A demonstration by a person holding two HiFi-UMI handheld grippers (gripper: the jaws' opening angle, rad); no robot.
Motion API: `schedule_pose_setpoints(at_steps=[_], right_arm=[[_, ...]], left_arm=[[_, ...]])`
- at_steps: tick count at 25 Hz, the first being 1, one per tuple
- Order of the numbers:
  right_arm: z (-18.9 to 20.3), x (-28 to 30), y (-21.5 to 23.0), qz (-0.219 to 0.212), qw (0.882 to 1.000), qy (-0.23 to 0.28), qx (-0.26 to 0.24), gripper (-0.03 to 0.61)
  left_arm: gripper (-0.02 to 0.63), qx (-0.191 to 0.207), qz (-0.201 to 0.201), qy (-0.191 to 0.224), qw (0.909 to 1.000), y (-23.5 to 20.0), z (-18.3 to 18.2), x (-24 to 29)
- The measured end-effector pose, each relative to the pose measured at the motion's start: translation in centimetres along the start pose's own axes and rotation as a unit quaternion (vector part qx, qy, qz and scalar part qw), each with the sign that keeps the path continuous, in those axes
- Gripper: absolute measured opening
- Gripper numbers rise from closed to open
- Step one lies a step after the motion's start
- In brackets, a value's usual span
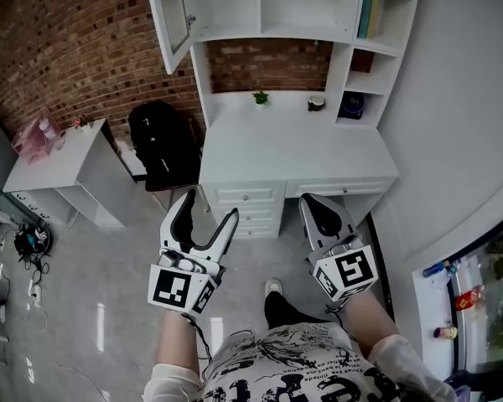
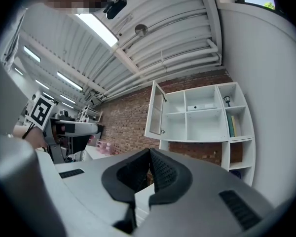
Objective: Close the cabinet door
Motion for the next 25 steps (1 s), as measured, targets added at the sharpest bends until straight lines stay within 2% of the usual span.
schedule_pose_setpoints(at_steps=[5, 9, 14, 18, 22, 25], right_arm=[[1.9, 7.6, 2.3, -0.021, 1.000, 0.000, 0.021, 0.015], [2.0, 16.8, 3.7, -0.067, 0.997, 0.015, 0.043, 0.015], [1.3, 28.6, 6.9, -0.116, 0.992, 0.033, 0.033, 0.015], [1.6, 36.9, 9.0, -0.147, 0.988, 0.045, 0.019, 0.015], [1.4, 43.9, 10.2, -0.158, 0.986, 0.043, 0.011, 0.015], [1.0, 48.0, 10.2, -0.157, 0.987, 0.042, -0.007, 0.015]], left_arm=[[0.331, 0.023, -0.030, -0.027, 0.9989, -5.5, 2.1, 4.1], [0.333, 0.042, -0.077, -0.040, 0.9953, -12.3, 2.4, 7.7], [0.348, 0.044, -0.124, -0.031, 0.9909, -20.5, 2.0, 14.6], [0.362, 0.066, -0.160, -0.024, 0.9847, -26.5, 2.8, 19.0], [0.365, 0.081, -0.171, -0.026, 0.9816, -31.8, 3.1, 22.7], [0.365, 0.086, -0.164, -0.020, 0.9825, -35.8, 2.8, 24.9]])
Point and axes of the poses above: the fingertips, and each gripper's own axes: x forward along the fingers, y to its right, z out of its underside, the point moved 1 cm from there along -x, backward along the fingers, and after that the axes turned 6 degrees about -z, right-handed, at the moved point
